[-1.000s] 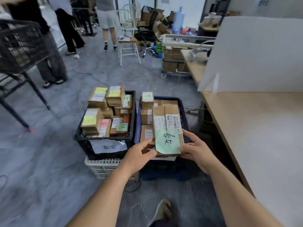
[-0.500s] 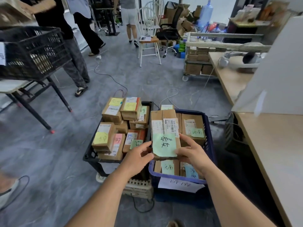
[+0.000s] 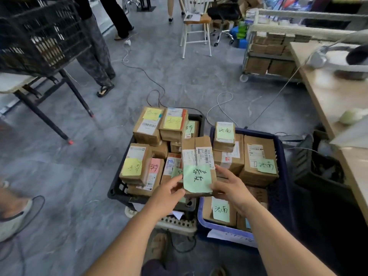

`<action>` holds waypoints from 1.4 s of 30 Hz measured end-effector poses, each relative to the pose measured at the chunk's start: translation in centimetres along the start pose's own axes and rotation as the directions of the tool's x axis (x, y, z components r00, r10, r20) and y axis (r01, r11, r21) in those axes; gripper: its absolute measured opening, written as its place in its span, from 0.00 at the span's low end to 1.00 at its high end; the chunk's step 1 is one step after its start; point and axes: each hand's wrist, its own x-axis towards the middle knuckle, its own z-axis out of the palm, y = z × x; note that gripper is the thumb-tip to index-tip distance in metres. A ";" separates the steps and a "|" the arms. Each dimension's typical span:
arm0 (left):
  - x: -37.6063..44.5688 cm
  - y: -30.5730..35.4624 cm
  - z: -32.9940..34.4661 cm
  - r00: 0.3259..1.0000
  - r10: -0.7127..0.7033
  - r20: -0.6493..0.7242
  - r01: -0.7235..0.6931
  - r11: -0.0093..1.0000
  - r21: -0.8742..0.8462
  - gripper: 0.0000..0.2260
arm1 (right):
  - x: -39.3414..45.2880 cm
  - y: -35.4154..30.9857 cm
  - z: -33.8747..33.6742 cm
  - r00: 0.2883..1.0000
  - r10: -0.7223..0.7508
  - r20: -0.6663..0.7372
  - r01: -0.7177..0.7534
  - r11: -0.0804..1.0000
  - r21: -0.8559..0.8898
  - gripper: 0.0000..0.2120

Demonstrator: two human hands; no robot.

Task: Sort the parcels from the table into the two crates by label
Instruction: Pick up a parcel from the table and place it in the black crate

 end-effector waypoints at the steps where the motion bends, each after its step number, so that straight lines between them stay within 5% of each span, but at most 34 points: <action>1: 0.6 -0.4 -0.5 1.000 -0.004 0.012 0.004 1.000 -0.003 0.23 | 0.6 0.1 0.6 1.000 0.011 -0.010 -0.011 1.000 0.000 0.29; 22: 12.6 -12.9 -11.5 0.981 -0.117 0.157 0.084 0.976 0.200 0.22 | 15.6 7.7 16.1 0.966 0.253 -0.061 -0.254 0.967 -0.008 0.33; 25: 13.2 -14.2 -12.2 0.993 -0.085 0.078 0.068 0.978 0.197 0.21 | 17.0 8.8 17.5 0.956 0.280 -0.083 -0.284 0.958 -0.040 0.33; 29: 14.0 -15.6 -13.5 0.995 0.001 -0.097 0.045 0.880 0.473 0.22 | 18.6 9.7 18.3 0.948 0.298 -0.115 -0.307 0.948 -0.079 0.31; 33: 14.5 -16.8 -13.9 0.999 0.032 -0.031 -0.002 0.720 0.694 0.26 | 19.8 10.2 18.8 0.941 0.310 -0.134 -0.331 0.927 -0.178 0.29; 42: 14.8 -16.7 -14.0 0.998 0.053 -0.032 -0.014 0.699 0.715 0.25 | 20.2 9.1 18.8 0.934 0.320 -0.159 -0.354 0.886 -0.300 0.30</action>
